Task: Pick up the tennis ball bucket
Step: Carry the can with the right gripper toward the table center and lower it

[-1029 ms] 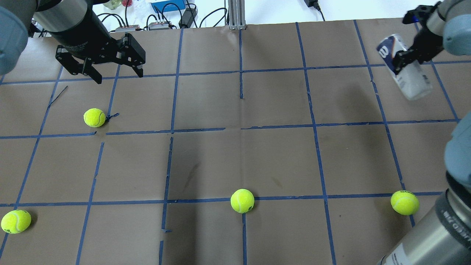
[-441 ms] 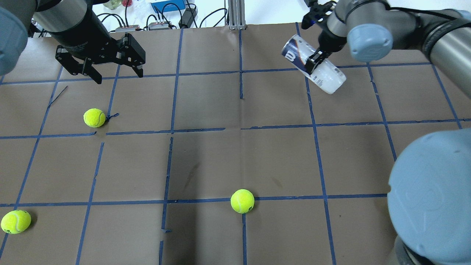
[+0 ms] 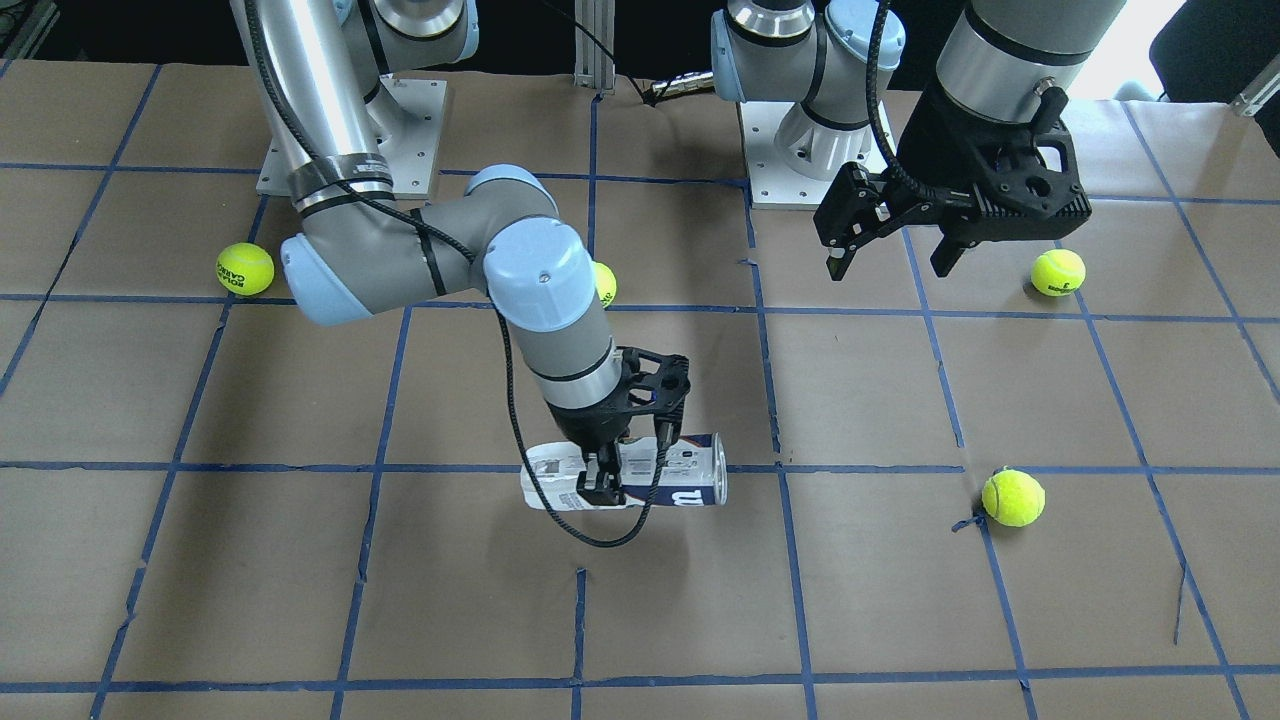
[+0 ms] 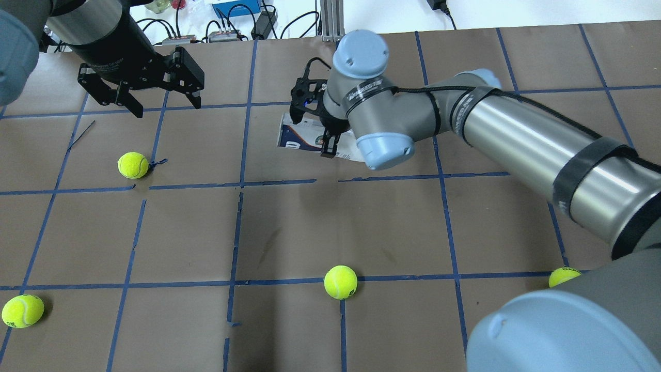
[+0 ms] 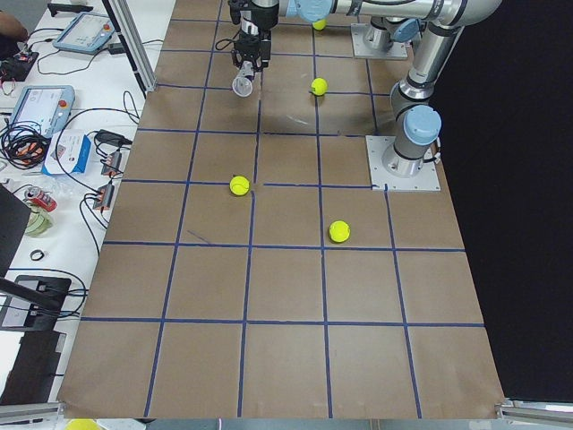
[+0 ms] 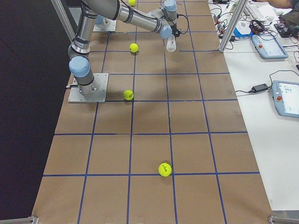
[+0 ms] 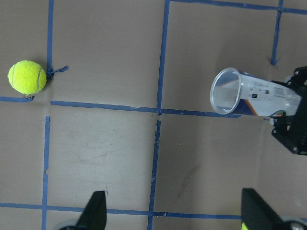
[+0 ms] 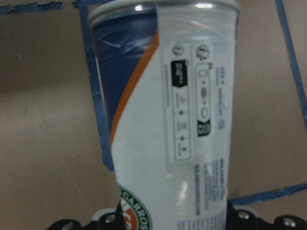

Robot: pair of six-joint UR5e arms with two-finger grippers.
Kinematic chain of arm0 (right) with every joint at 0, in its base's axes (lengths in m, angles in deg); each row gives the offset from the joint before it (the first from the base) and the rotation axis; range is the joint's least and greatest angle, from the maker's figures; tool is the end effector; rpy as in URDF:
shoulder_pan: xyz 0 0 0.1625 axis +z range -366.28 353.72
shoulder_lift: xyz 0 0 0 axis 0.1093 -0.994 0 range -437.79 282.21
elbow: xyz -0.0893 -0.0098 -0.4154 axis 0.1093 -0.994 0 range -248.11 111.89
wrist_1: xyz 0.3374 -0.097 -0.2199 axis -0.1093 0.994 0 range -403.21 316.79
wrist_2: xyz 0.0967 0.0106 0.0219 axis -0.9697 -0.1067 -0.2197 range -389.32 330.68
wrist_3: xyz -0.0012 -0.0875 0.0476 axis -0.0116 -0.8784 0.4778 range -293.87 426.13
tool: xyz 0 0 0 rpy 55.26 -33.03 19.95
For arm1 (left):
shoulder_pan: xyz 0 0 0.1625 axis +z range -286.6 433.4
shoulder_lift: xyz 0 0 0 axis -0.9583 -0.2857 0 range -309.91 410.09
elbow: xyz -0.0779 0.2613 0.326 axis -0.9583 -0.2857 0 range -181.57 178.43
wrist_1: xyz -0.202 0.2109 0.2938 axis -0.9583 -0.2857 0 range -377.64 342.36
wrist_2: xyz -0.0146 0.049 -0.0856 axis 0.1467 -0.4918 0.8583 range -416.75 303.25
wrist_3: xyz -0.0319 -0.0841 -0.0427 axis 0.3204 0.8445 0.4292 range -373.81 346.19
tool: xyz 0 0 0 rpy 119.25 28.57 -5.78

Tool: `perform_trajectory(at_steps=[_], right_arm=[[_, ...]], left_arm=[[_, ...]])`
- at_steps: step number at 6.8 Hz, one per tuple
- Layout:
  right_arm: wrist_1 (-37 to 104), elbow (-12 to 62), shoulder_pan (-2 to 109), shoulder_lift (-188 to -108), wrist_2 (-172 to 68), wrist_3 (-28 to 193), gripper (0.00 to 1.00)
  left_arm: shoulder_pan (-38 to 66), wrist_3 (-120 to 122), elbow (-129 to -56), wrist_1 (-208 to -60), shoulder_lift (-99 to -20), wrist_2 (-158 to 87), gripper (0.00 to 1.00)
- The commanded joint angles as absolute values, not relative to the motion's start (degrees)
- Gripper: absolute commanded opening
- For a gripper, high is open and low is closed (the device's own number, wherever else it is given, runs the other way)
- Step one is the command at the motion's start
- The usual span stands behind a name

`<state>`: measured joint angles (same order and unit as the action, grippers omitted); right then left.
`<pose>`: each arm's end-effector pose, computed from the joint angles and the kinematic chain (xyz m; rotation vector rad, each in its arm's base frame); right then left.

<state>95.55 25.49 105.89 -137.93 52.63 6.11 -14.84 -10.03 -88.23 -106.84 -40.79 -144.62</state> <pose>0.3857 -0.5566 0.2460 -2.0342 2.2885 -0.4589 -0.1215 -0.5075 0.5107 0.1483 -3.0987 0.0873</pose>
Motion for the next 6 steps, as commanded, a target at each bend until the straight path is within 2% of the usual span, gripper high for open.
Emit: perform_trajectory(at_steps=[1,2,3,6], right_arm=[[101.18,28.65,109.38,-137.38,56.61,5.49,0.57],[103.63,28.75,109.56,-137.12,57.24,2.62,0.58],[103.66,28.84,109.56,-136.77,57.16,1.89,0.71],[103.3,31.21,110.0,-136.15,57.33,2.5,1.0]], left_arm=[[-14.85,-10.03,-88.23,-106.84,-40.79,-144.55,1.0],[-14.85,-10.03,-88.23,-106.84,-40.79,-144.55,1.0],[-14.85,-10.03,-88.23,-106.84,-40.79,-144.55,1.0],[-14.85,-10.03,-88.23,-106.84,-40.79,-144.55,1.0]])
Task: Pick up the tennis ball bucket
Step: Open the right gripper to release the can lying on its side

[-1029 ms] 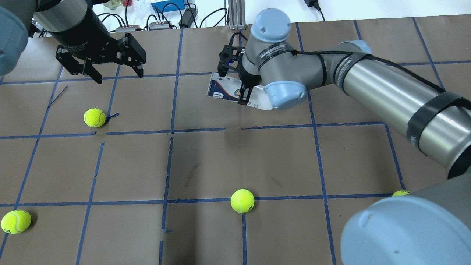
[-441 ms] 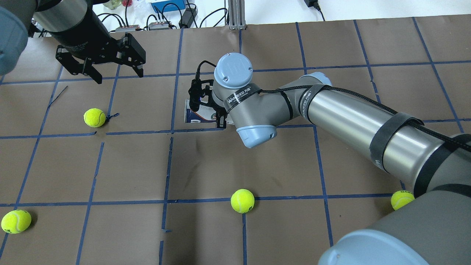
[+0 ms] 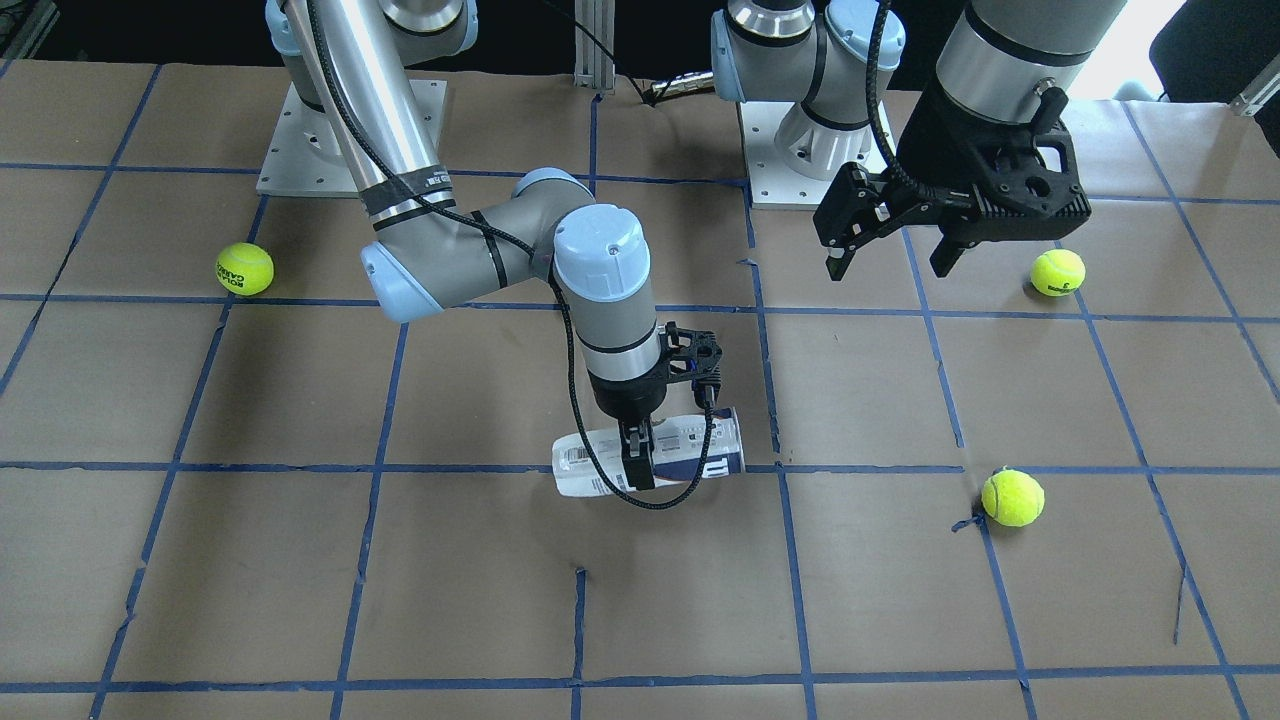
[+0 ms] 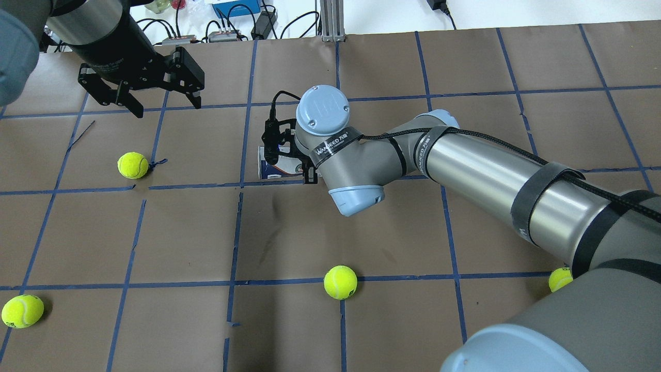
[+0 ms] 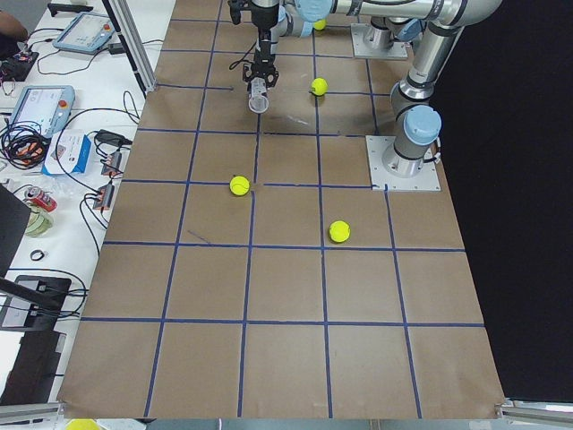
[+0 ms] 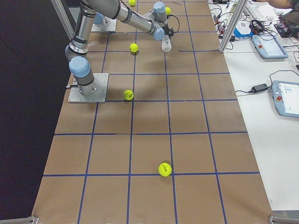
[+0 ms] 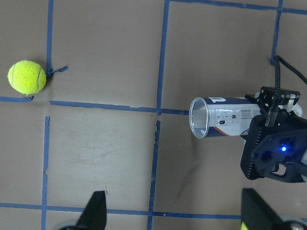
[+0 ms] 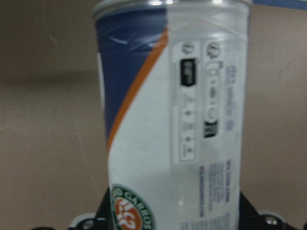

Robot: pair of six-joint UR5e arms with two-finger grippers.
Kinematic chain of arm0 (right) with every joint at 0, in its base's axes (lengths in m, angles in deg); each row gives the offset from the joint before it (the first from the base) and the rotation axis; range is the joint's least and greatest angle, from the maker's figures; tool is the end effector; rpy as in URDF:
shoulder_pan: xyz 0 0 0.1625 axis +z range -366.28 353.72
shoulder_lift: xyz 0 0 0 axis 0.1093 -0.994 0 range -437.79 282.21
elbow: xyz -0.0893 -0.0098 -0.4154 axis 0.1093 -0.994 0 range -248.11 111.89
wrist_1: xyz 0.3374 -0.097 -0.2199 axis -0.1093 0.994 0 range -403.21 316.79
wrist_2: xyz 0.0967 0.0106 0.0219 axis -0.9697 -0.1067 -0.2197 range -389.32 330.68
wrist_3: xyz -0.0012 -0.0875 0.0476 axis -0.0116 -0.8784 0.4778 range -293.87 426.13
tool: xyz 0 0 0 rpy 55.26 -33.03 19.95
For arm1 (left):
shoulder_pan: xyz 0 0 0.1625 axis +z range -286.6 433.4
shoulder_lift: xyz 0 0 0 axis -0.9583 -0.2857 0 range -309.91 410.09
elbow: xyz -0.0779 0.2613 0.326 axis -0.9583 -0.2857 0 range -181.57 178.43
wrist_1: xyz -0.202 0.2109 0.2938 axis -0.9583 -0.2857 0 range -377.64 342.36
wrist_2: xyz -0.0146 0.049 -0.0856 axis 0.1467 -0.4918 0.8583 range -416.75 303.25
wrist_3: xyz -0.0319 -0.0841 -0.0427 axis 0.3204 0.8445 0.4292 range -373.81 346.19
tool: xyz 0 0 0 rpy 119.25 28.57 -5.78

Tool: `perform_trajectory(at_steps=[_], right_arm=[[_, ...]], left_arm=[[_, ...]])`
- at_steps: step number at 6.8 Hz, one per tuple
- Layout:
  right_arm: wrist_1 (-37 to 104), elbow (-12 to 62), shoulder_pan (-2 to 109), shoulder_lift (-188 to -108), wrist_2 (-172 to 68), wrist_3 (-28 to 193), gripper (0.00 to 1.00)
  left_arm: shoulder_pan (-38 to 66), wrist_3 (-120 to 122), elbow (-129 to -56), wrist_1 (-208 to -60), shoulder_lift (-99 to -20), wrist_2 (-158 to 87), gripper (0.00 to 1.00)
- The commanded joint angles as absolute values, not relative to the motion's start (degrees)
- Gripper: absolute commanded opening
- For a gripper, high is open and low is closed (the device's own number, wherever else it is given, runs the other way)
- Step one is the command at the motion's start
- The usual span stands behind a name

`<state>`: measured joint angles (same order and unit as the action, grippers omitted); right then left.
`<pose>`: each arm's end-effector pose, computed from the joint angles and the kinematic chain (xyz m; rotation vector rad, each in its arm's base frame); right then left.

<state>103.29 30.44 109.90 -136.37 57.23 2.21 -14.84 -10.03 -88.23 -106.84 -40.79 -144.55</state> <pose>0.4100 -0.5183 0.2062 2.1834 -2.1609 0.4521 -0.1216 -0.5075 0.5107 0.1482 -3.0975 0.0872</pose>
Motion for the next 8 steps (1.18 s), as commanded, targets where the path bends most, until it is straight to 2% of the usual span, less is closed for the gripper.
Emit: perform_trajectory(at_steps=[1,4,6,8], right_arm=[[103.39,31.04,109.92,-136.59,57.34,2.59,1.0],[100.69,29.72,106.95,-139.64,56.64,4.69,1.0],[94.8,29.19,99.06,-146.76,52.19,9.06,1.0],[79.3,29.19,88.53,-157.89,51.18,10.94,1.0]], left_arm=[[-14.85,-10.03,-88.32,-106.84,-40.79,-144.55,1.0],[-14.5,-11.95,-88.67,-108.06,-40.88,-144.55,1.0],[-14.06,-14.94,-89.46,-106.68,-45.24,-144.03,1.0],[-13.45,-19.6,-89.72,-103.61,-52.37,-137.23,1.0]])
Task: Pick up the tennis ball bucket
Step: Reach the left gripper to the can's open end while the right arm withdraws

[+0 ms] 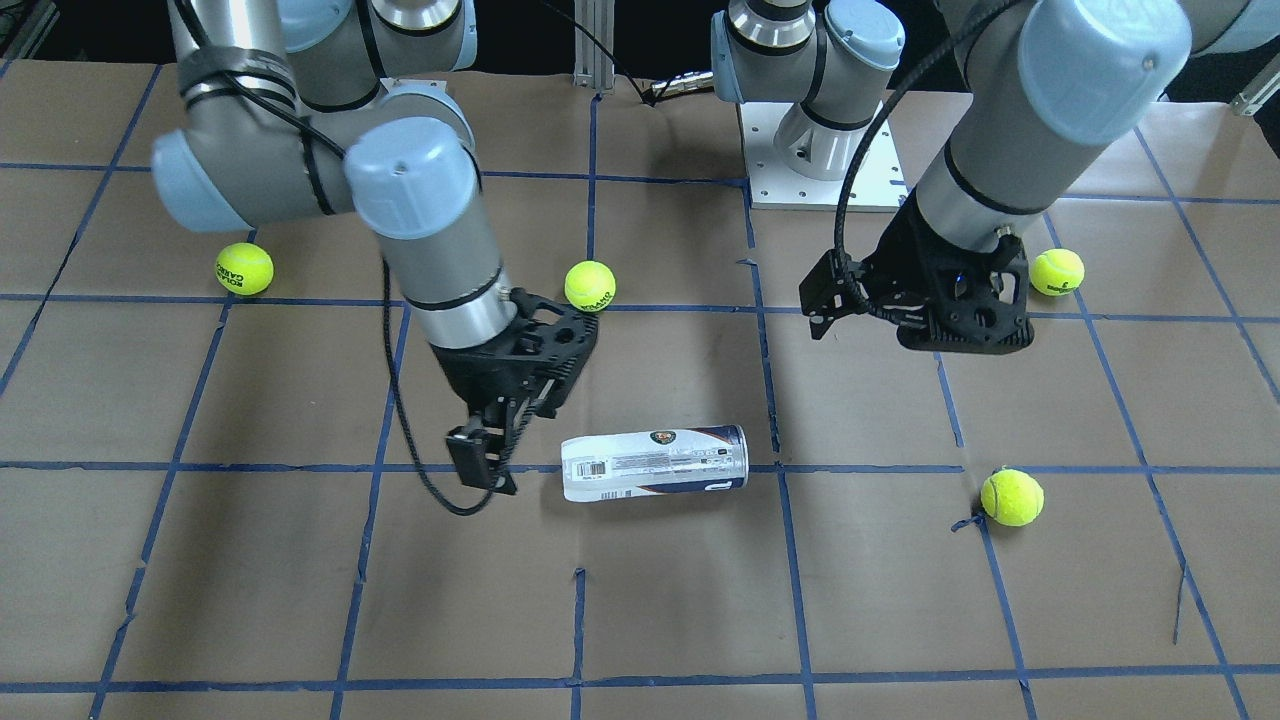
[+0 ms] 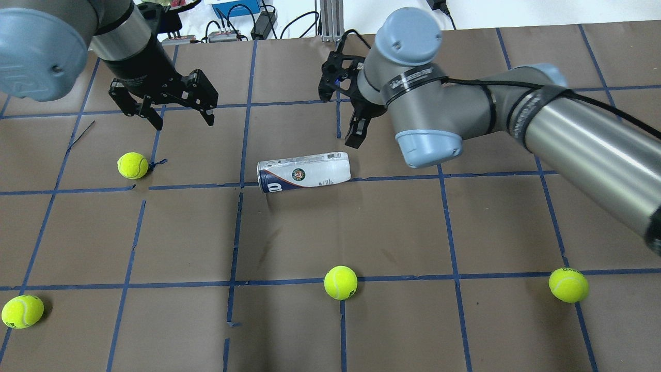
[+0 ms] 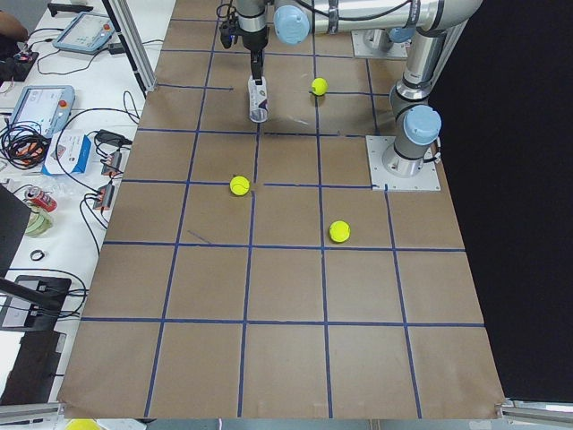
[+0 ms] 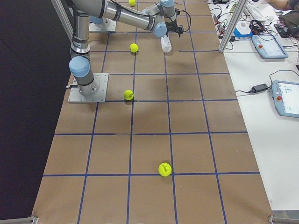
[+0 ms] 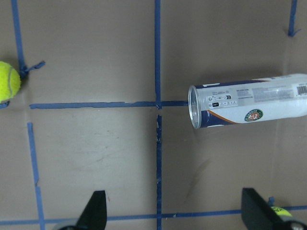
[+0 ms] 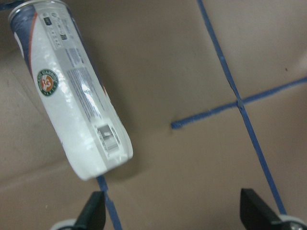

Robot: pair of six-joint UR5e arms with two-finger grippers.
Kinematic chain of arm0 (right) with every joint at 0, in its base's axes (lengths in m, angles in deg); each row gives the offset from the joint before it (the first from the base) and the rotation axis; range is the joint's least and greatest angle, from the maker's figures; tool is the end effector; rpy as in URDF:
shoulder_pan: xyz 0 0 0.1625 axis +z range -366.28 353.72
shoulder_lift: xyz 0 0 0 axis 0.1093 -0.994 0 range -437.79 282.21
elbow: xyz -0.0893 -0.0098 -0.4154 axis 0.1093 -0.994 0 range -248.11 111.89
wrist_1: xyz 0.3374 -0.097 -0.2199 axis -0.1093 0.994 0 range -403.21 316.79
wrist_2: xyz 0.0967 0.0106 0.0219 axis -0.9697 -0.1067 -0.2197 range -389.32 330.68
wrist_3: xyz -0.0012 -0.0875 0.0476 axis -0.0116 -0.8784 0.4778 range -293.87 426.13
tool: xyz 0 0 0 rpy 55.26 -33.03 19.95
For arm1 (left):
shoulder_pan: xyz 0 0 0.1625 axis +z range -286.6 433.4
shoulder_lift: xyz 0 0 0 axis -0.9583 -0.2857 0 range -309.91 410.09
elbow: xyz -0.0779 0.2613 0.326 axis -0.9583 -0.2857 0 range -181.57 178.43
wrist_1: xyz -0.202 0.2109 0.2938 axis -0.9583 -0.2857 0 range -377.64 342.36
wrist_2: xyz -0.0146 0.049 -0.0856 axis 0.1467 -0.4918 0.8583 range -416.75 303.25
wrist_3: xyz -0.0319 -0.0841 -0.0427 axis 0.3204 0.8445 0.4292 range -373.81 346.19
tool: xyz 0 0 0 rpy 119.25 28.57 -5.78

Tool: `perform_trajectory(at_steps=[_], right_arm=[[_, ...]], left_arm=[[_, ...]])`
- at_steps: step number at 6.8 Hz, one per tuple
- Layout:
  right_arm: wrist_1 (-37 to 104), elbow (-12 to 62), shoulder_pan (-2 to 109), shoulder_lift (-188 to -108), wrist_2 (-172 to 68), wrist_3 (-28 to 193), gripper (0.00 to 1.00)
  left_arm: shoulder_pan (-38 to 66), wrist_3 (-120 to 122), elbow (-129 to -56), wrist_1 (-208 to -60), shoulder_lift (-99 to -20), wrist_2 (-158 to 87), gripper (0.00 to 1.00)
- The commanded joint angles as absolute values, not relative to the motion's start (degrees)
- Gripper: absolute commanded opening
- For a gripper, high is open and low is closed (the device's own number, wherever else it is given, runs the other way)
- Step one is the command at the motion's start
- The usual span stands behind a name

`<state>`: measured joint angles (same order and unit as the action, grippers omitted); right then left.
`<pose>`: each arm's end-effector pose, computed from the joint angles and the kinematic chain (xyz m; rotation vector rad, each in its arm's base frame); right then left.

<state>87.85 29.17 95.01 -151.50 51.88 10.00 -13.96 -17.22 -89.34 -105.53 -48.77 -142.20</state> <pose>0.2637 -0.5627 0.3497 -1.7350 2.5354 -0.5269 -0.1159 -0.5525 0.4304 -0.0157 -3.0560 -0.1140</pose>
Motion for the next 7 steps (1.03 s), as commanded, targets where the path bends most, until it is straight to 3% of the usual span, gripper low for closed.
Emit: perform_trajectory(at_steps=[1,3,7], right_arm=[[67.04,28.58,83.42,-163.52,51.18,12.5,1.0],[51.24,24.2,80.48,-168.57,51.53,17.33,1.0],[39.97,19.96,75.2,-169.45,55.98,33.34,1.0]], left_arm=[[-10.22,-22.66,-89.99,-102.2,-55.0,-130.82,1.0],[-4.15,-32.22,-93.92,-101.23,-58.18,-123.67,0.98],[-1.22,-36.05,-106.83,-89.64,-64.86,-99.05,0.95]])
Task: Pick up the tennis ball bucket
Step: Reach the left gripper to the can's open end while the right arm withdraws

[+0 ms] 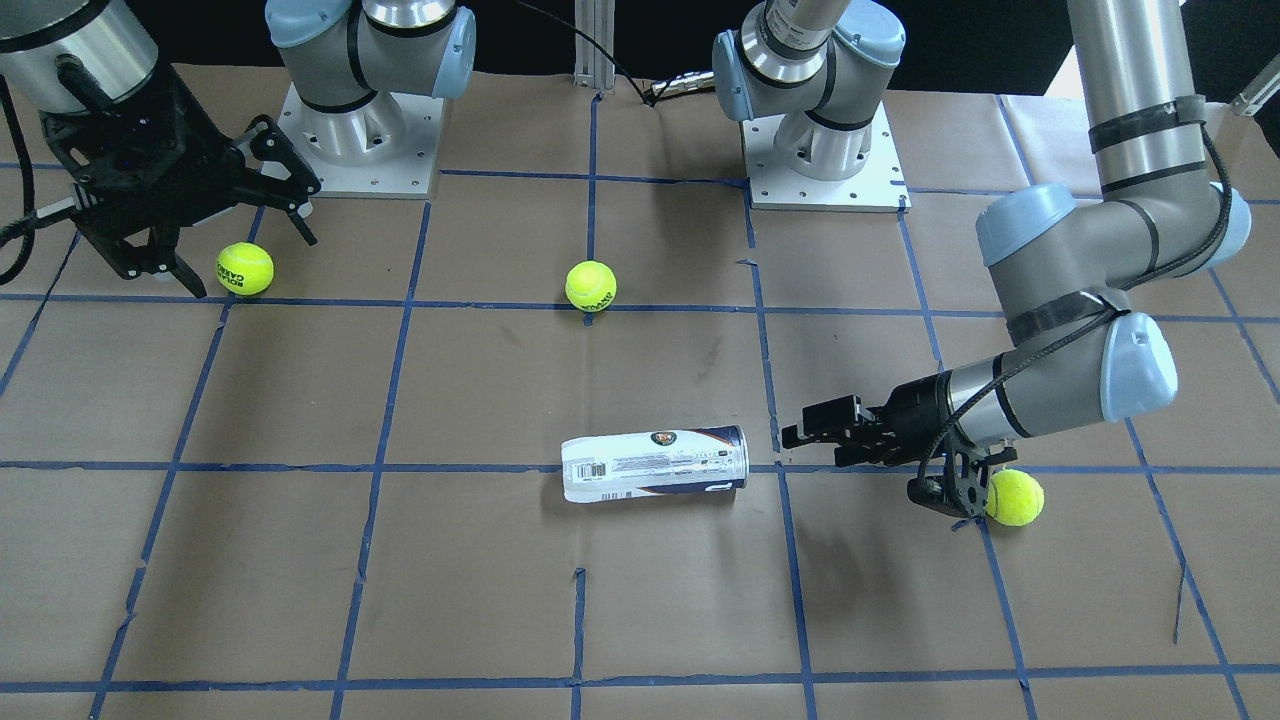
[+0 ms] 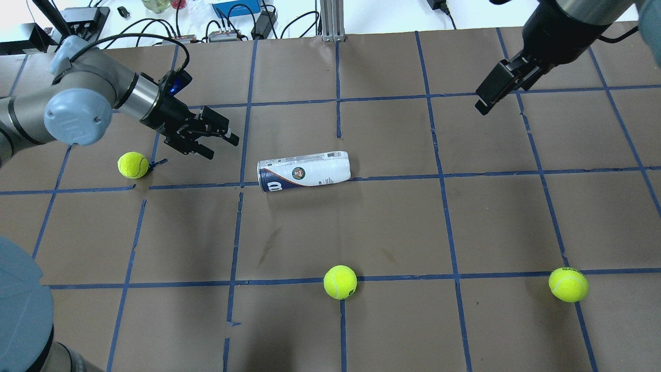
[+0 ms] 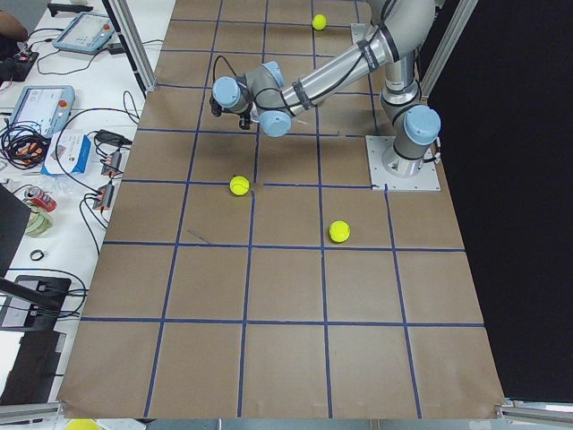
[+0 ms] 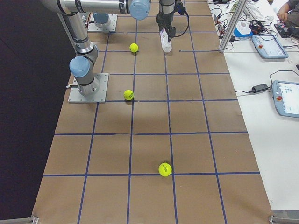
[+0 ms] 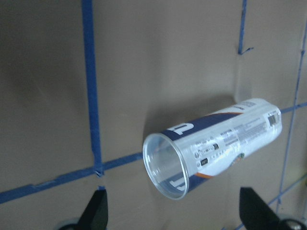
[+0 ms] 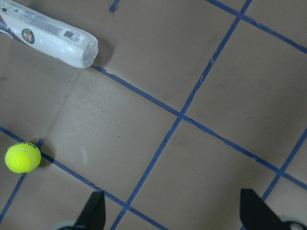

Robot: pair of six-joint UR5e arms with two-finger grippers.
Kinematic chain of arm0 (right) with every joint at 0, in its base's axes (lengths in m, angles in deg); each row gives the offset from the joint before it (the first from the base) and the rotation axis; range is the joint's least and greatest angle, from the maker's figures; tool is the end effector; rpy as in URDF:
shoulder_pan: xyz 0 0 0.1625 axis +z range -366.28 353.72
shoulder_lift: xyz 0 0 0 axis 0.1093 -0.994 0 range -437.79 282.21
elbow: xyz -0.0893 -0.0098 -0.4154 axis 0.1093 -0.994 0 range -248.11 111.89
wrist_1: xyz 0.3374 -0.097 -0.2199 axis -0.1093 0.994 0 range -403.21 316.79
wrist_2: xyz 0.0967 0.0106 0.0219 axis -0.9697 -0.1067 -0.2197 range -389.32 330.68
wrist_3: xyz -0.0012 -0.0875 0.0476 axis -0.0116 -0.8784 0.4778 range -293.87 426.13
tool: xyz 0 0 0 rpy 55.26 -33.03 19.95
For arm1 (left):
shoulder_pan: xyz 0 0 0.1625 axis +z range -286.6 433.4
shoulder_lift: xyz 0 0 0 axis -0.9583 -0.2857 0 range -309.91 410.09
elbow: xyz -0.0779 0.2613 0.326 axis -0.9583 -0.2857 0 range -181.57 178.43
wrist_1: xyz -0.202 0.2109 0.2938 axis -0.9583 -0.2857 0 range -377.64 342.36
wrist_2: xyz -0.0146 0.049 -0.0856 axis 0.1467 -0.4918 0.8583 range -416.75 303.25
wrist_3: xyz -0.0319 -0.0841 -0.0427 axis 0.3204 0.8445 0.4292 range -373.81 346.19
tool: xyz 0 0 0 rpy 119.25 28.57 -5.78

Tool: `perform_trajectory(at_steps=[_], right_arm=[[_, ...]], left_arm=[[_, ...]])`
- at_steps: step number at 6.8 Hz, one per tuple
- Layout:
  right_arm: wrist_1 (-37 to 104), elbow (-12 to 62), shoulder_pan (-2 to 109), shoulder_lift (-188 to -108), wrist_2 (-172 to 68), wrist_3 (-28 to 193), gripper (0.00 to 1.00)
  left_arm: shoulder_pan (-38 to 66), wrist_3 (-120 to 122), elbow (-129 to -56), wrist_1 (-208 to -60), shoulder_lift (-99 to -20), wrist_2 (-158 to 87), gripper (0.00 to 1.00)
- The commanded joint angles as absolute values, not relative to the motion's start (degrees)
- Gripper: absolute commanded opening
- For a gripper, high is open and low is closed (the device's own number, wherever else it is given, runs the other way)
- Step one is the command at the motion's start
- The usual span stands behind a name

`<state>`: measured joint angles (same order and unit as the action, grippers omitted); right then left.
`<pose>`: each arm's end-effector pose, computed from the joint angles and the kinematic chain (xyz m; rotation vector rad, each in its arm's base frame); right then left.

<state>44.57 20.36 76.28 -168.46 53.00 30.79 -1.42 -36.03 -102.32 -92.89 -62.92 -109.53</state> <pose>0.0823 -0.5015 0.5038 -0.7268 2.9269 -0.0733 -0.0400 -0.5918 0.2284 -0.0124 -2.4270 -0.1227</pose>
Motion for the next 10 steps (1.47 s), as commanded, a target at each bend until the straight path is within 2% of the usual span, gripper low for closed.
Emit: perform_trajectory(at_steps=[1,4,5,6,7,8,9,10], right_arm=[[38.8,19.61,75.55,-170.59,58.54,39.96,1.0],[38.96,19.52,83.86,-171.14,58.56,60.26,1.0],[39.4,19.35,84.94,-170.52,58.39,62.77,1.0],[41.84,19.78,82.69,-170.17,58.22,62.53,1.0],[44.39,20.22,80.49,-170.25,58.48,62.62,1.0],[43.98,20.48,80.38,-170.69,58.65,62.62,1.0],[44.41,21.1,80.56,-170.61,58.31,62.79,1.0],[44.5,21.28,80.56,-170.69,57.87,62.88,1.0]], left_arm=[[-1.22,-36.22,-107.74,-89.27,-65.05,-97.28,0.95],[-3.94,-35.96,-108.19,-87.68,-66.72,-96.65,0.91],[-4.03,-35.88,-108.1,-87.51,-68.72,-96.65,0.85],[-4.12,-35.79,-107.49,-87.42,-69.26,-96.74,0.71],[-4.3,-35.0,-107.4,-87.33,-68.57,-96.65,0.35],[-4.73,-31.69,-107.39,-87.33,-67.17,-96.56,0.26],[-4.91,-27.31,-107.39,-87.42,-64.89,-96.47,0.12],[-5.7,-21.52,-107.39,-87.42,-61.39,-95.26,0.05]])
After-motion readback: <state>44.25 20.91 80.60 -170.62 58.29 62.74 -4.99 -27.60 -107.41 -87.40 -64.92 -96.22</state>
